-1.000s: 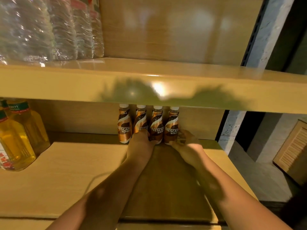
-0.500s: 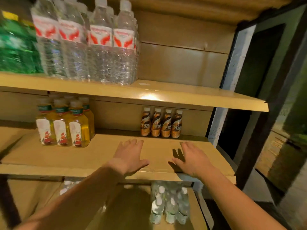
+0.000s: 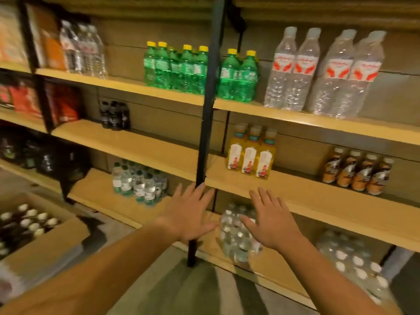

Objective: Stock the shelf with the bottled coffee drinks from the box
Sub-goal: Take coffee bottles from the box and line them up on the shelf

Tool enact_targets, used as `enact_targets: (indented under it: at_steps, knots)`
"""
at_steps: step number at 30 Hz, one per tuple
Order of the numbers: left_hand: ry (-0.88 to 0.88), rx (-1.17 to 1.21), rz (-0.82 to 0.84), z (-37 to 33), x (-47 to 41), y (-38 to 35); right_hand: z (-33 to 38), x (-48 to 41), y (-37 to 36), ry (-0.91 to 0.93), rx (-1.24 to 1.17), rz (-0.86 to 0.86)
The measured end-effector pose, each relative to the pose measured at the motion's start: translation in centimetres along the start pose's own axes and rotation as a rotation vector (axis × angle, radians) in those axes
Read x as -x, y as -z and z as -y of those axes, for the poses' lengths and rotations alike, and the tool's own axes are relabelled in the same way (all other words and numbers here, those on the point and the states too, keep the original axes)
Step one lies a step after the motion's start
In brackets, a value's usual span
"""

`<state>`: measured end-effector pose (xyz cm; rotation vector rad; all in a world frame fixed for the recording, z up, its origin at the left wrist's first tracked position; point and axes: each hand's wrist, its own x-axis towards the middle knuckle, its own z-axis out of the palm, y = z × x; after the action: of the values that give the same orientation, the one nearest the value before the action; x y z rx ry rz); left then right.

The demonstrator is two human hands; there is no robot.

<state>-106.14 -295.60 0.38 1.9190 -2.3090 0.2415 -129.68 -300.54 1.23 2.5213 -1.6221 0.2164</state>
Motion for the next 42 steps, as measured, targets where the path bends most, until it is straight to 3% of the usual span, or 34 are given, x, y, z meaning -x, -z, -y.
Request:
enact_targets:
  at_steps: [7,13,19,25,31,37,42]
  knots:
    - [0.379,-0.075,0.095,19.4,13.3,-0.9,24.0,-7.3,-3.7,0.351,-0.095,0.068]
    - [0.6,-0.146,0.134,34.5,22.6,-2.8,42.0,-13.9,-8.4,0.597,-0.168,0.083]
    - [0.698,-0.158,0.276,50.3,26.1,-6.4,56.4,-22.3,-15.6,0.68,-0.203,0.174]
    - [0.705,-0.072,0.309,62.7,26.3,-10.8,65.2,-27.3,-21.4,0.638,-0.27,0.258]
    - [0.62,0.157,0.416,74.7,23.9,-18.8,72.2,-29.6,-27.9,0.389,-0.399,0.372]
    - [0.582,0.666,0.536,83.2,18.7,-28.7,77.5,-30.0,-34.3,-0.208,-0.698,0.567]
    - [0.625,0.976,0.662,84.2,15.8,-32.6,80.0,-29.6,-35.9,-0.648,-0.982,0.494]
